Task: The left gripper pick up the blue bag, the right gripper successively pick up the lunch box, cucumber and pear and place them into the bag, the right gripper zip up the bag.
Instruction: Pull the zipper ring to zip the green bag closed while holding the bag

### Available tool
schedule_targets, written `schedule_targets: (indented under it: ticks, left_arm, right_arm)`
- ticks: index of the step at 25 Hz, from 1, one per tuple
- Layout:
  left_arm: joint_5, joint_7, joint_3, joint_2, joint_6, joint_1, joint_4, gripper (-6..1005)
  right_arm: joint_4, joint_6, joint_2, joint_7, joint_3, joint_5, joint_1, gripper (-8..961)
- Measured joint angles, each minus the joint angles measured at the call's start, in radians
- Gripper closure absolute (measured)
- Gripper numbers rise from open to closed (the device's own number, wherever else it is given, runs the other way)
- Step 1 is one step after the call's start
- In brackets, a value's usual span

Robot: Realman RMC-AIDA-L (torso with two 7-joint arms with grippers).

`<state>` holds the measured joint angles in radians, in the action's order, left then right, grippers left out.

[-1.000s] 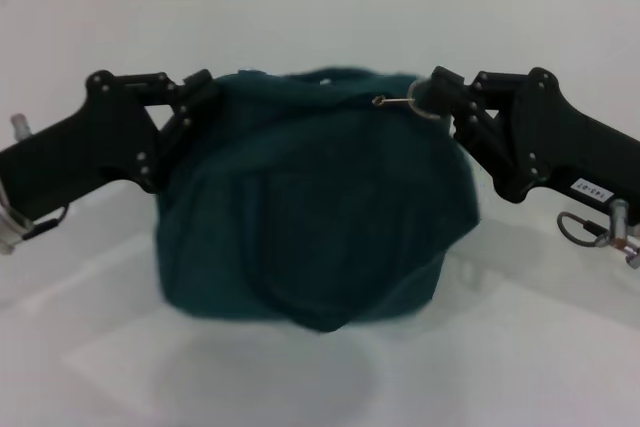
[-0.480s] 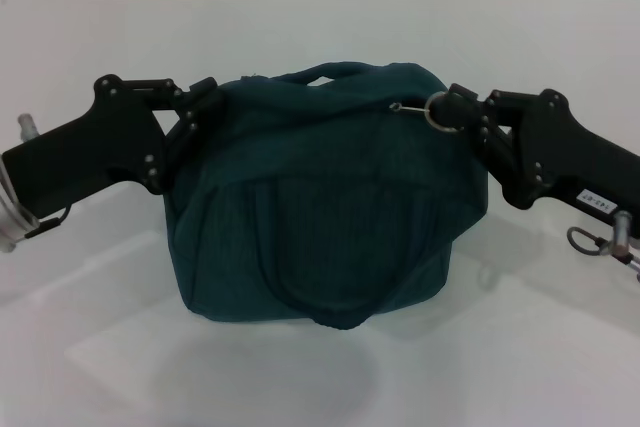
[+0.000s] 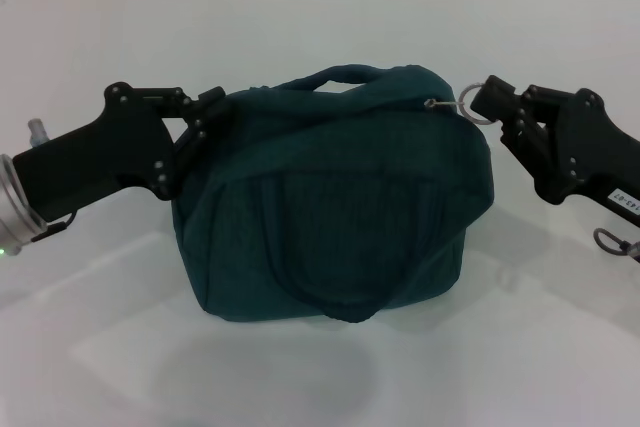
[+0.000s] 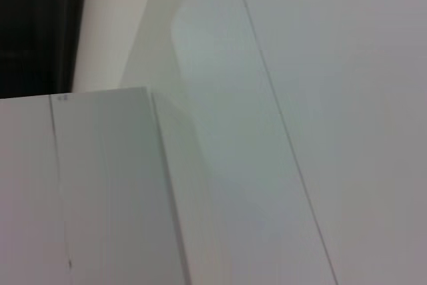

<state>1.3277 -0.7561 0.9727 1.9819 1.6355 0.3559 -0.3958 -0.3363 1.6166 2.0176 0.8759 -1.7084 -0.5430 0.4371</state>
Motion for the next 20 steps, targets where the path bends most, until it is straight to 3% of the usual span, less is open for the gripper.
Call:
schedule_targets:
  ticks: [20]
  left_arm:
    - [-0.005,0.001,-0.043,0.0,-0.002,-0.013,0.0,944]
  right_arm:
    - [0.086,-0.01,-0.003,-0.003,0.03,0.002,-0.031,944]
